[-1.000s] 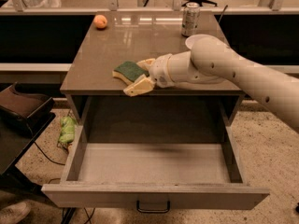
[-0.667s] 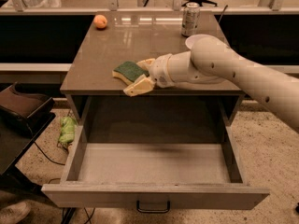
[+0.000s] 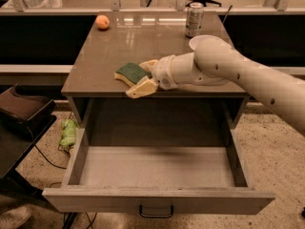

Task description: Move sponge near orange

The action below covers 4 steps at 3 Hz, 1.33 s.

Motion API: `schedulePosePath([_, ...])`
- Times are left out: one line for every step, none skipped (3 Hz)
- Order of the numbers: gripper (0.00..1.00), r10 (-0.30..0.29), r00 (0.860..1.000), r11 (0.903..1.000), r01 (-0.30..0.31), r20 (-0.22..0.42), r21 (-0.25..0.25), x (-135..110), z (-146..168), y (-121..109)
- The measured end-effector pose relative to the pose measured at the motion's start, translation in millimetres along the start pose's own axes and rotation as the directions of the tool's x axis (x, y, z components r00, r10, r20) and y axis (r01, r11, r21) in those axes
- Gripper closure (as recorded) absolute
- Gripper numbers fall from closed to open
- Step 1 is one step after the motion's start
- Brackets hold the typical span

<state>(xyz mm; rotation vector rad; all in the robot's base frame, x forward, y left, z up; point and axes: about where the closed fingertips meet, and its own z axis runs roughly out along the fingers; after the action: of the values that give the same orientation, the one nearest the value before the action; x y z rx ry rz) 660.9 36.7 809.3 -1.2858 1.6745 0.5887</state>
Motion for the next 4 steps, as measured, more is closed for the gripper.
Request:
schedulePosePath([0.79, 0.0, 1.0, 1.0, 0.0, 0.0, 0.0, 0.0, 0.1, 0.1])
schedulePosePath([0.48, 0.0, 1.0, 1.0, 0.0, 0.0, 0.0, -0.1, 0.2, 0.2])
schedulePosePath([0.25, 0.0, 1.0, 1.0, 0.0, 0.0, 0.0, -0.1, 0.2, 0.2])
schedulePosePath([0.0, -0.004, 1.0, 0.9999, 0.004, -0.005, -0.013, -7.1, 4.8, 4.1])
